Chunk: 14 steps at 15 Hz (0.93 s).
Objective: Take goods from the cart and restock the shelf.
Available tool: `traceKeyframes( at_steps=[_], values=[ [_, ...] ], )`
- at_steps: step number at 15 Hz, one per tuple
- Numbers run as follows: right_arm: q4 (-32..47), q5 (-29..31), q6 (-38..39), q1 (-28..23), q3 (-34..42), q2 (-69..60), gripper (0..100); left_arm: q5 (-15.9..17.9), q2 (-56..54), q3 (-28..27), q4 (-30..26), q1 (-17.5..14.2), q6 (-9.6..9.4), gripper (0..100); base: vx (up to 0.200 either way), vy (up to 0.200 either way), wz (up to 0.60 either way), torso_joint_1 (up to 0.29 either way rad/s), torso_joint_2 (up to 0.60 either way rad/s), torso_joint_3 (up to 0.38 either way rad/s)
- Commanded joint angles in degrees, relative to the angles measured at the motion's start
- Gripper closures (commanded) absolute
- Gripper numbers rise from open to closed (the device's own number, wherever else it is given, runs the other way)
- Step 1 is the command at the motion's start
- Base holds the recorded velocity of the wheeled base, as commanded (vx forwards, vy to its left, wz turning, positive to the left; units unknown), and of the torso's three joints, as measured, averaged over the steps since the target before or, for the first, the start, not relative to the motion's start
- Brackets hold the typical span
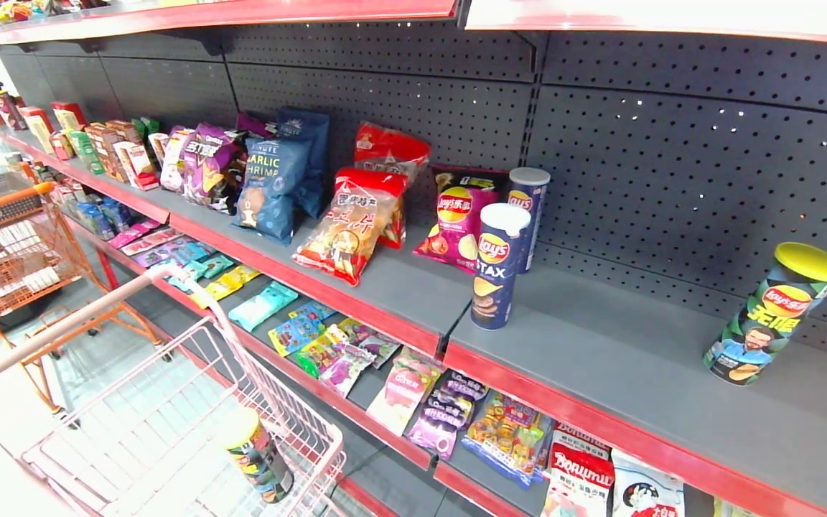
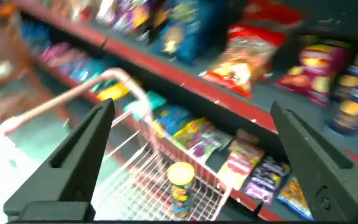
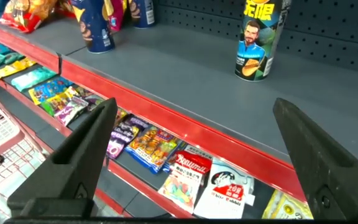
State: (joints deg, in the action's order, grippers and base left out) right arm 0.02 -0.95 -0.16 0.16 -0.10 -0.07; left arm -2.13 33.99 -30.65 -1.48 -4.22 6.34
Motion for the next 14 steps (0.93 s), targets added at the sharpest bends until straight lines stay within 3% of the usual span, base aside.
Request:
traceKeyframes(
  at_steps=[1,4,8,11,14],
  values=[
    [0.0,0.0,0.0,0.0,0.0,0.1,0,-0.1,13.3,5.8,0.1,-2.9,-1.68,0,0.0,0.0,0.0,0.0,0.0,0.0],
    [0.1,0.0,0.0,0.0,0.0,0.1,0,-0.1,16.5,6.7,0.8,-2.7,-2.74,0,0.0,0.0,0.0,0.0,0.0,0.0],
    [0.0,0.0,-0.3,0.0,0.0,0.1,0,0.1,16.0,9.9,0.9,-2.7,-3.18,0,0.0,0.0,0.6,-0.002,0.0,0.002],
    [0.1,0.1,0.0,0.0,0.0,0.1,0,4.2,20.1,10.0,0.9,-2.7,-3.53,0,0.0,0.0,0.2,0.002,0.0,0.001],
    [0.1,0.1,0.0,0.0,0.0,0.1,0,4.7,27.3,10.2,0.9,-2.7,-3.61,0,0.0,0.0,0.0,0.0,0.0,0.0]
  ],
)
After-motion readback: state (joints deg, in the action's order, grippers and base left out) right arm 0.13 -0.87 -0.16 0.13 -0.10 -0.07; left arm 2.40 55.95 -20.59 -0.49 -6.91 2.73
